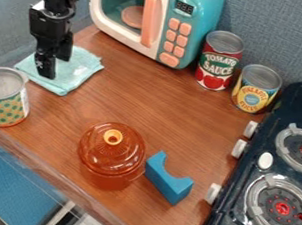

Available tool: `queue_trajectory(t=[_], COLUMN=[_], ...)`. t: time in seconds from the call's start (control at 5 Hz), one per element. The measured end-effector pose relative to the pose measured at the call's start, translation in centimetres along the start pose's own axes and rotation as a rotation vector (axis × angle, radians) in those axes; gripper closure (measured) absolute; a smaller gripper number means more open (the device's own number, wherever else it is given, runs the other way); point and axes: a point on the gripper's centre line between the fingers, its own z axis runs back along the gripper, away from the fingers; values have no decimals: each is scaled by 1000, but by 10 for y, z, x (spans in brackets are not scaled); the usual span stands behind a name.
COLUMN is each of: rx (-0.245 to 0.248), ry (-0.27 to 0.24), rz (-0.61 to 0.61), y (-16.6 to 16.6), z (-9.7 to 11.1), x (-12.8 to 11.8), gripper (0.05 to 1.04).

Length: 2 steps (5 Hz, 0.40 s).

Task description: Move white cloth to the middle left side of table

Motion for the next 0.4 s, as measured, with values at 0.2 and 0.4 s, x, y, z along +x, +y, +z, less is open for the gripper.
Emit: queue_trajectory(t=[0.2,0.4], rx=[4,18], ry=[9,51], rz=[-4,-14], y=[1,1], z=[0,9], x=[-1,-7], gripper=[83,83])
